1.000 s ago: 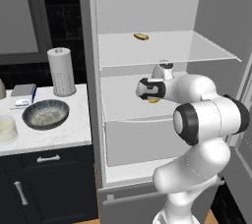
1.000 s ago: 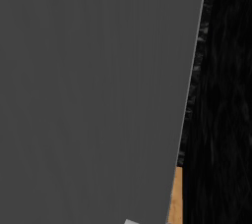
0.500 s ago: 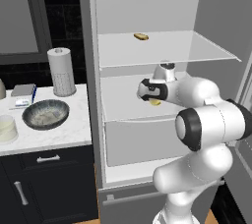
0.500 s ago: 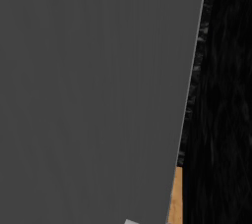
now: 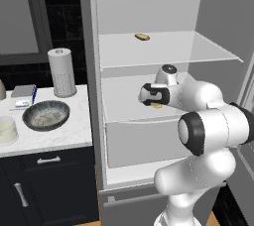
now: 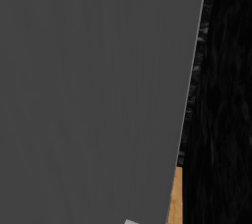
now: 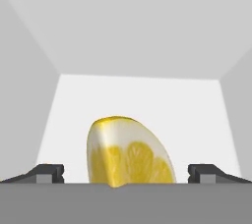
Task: Grab a lemon wedge from the fridge and one ice cube from the ice bowl, and put them in the glass of lemonade.
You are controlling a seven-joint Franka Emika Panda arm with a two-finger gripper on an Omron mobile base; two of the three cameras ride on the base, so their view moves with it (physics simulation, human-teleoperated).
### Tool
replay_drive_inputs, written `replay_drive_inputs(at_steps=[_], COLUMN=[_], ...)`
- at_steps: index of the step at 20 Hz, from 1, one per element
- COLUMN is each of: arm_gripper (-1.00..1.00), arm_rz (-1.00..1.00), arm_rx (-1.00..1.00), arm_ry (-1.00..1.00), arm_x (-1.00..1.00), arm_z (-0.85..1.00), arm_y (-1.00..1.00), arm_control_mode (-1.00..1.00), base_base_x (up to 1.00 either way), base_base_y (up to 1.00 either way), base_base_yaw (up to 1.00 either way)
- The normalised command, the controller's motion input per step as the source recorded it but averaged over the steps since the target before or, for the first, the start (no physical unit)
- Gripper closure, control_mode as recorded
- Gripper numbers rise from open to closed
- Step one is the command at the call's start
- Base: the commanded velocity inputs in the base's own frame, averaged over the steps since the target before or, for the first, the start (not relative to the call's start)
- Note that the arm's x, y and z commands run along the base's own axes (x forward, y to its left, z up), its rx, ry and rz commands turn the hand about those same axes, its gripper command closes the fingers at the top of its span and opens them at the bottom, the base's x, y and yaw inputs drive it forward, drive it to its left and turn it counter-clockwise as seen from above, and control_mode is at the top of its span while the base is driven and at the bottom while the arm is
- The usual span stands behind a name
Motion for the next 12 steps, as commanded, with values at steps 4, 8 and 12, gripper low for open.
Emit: replay_drive_inputs(at_steps=[4,8,12], arm_gripper=[1.00,1.00,1.00], arm_rz=[0.00,0.00,0.00], arm_rx=[0.00,0.00,0.03], arm_ry=[0.00,0.00,0.00], arm_x=[0.00,-0.05,-0.54], arm_z=[-0.10,-0.01,0.00], arm_y=[0.00,0.00,-0.01], arm_control_mode=[-1.00,-1.00,-1.00], base_base_x=[0.00,0.00,0.00], base_base_y=[0.00,0.00,0.00], base_base_yaw=[0.00,0.00,0.00])
